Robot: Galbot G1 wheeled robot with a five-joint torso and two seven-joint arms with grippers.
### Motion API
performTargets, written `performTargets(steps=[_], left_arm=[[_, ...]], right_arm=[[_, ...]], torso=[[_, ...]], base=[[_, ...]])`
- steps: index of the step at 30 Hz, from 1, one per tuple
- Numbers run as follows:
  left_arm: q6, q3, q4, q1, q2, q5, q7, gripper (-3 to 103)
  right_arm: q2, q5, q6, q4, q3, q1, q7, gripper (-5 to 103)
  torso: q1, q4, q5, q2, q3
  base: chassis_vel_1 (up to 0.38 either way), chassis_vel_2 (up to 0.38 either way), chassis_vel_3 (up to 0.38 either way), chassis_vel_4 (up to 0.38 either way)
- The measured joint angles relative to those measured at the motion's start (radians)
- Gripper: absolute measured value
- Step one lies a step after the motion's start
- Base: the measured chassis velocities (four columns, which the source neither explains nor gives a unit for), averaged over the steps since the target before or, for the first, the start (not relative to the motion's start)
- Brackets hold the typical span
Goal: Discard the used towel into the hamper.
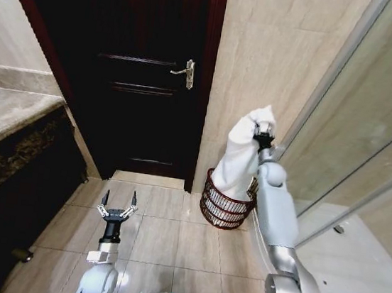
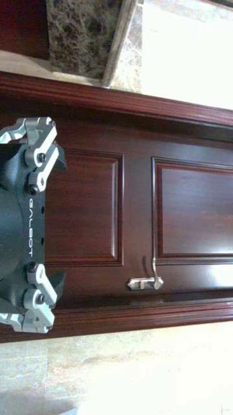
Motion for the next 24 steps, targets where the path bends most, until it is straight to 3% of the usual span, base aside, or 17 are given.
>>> performTargets(steps=[6,15,24], left_arm=[[-0.028,0.004,0.026,0.005,-0.001,-0.010,0.002,100],[-0.038,0.012,0.026,0.027,-0.005,-0.006,0.004,100],[-0.050,0.035,0.038,0.028,-0.017,0.016,0.004,100]], right_arm=[[0.007,-0.007,-0.043,-0.009,0.029,-0.096,0.001,27],[0.015,-0.018,-0.014,-0.110,0.074,-0.095,0.001,27],[0.008,-0.008,-0.017,-0.101,0.082,-0.109,0.013,27]], torso=[[0.000,-0.0007,0.0002,0.000,0.000],[-0.001,-0.0006,0.0005,-0.003,-0.001],[-0.017,-0.0007,0.0003,-0.039,-0.021]], base=[[0.000,0.000,0.000,0.000],[0.000,0.000,0.000,0.000],[0.000,0.000,0.000,0.000]])
